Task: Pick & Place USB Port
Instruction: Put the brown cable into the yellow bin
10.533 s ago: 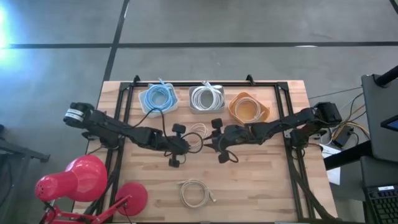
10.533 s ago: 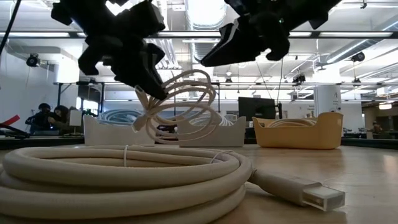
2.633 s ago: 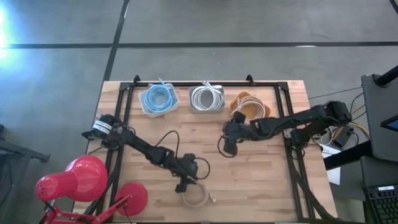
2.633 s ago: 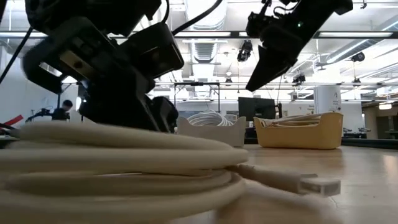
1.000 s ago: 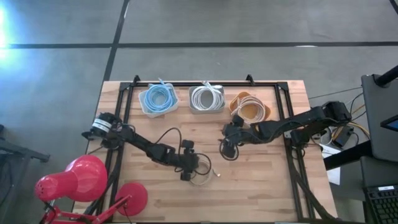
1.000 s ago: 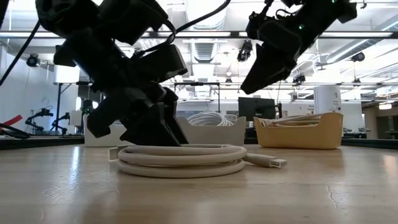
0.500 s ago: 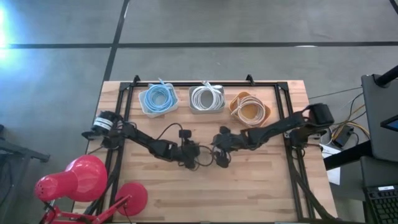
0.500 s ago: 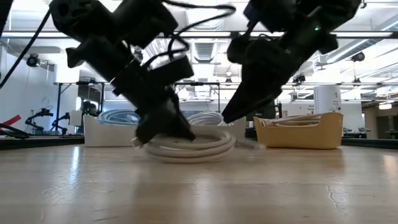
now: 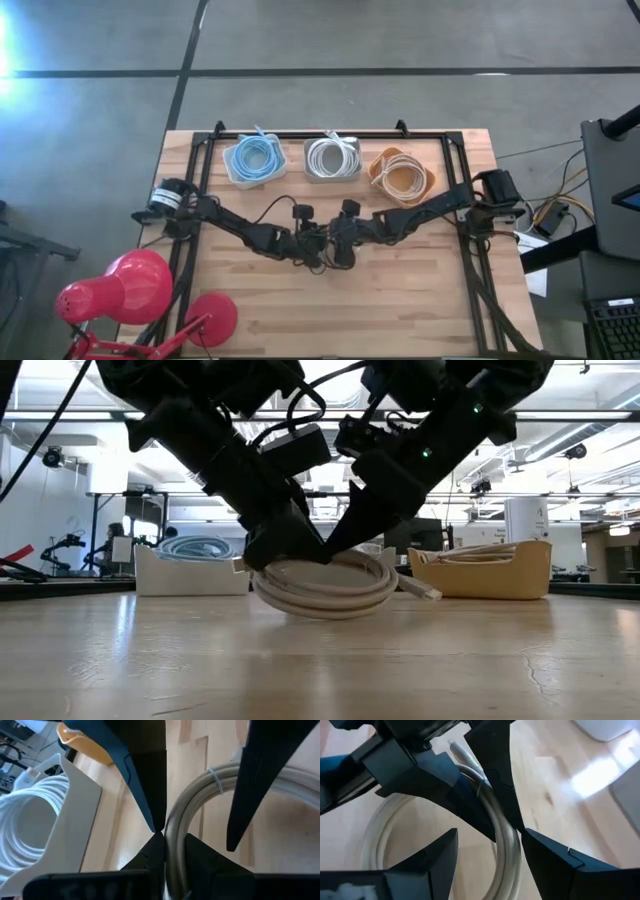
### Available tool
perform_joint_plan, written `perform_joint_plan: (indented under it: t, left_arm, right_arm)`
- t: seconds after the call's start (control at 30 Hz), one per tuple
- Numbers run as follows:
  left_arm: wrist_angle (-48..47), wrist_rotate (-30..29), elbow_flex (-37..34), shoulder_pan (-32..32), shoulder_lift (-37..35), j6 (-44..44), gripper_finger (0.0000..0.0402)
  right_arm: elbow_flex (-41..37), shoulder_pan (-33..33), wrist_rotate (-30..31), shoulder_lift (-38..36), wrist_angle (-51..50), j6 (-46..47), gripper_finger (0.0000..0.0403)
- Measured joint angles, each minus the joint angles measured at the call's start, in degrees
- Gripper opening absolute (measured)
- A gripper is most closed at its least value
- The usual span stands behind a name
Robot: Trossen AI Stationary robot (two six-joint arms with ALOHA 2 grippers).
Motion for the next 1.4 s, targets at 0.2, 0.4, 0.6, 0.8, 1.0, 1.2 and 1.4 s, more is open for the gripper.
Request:
perform_joint_plan:
  t: [0.2, 0.4, 0.6, 0.8, 1.0, 1.2, 1.4]
  left_arm:
    - [0.22, -0.63, 0.00, -0.01, -0.13, -0.34, 0.0050]
    - [1.76, 0.84, 0.42, -0.33, -0.35, -0.41, 0.0050]
    - [1.40, 0.76, 0.37, -0.63, -0.42, -0.76, 0.0050]
    - [1.04, 0.75, 0.16, -0.63, -0.42, -1.10, 0.0050]
    - [0.72, 0.31, 0.04, -0.54, -0.42, -1.12, 0.0050]
    - [0.73, -0.02, 0.04, -0.41, -0.42, -2.92, 0.0051]
    - [0.49, 0.62, 0.04, -0.36, -0.42, -5.71, 0.0069]
  right_arm:
    - [0.70, 0.02, 1.75, -0.27, -0.68, -2.80, 0.0219]
    - [0.55, -0.13, 4.72, -0.16, -4.60, -2.96, 0.0219]
    - [0.63, 0.02, 6.95, -0.20, -6.59, -1.27, 0.0219]
    - [1.01, 0.57, 7.06, -0.25, -7.49, -1.63, 0.0202]
    - [1.05, 1.14, 6.96, -0.25, -7.63, -1.79, 0.0132]
    - [1.05, 1.11, 7.17, -0.22, -7.63, -1.17, 0.0049]
    - [1.05, 1.20, 7.17, -0.25, -7.97, -1.39, 0.0035]
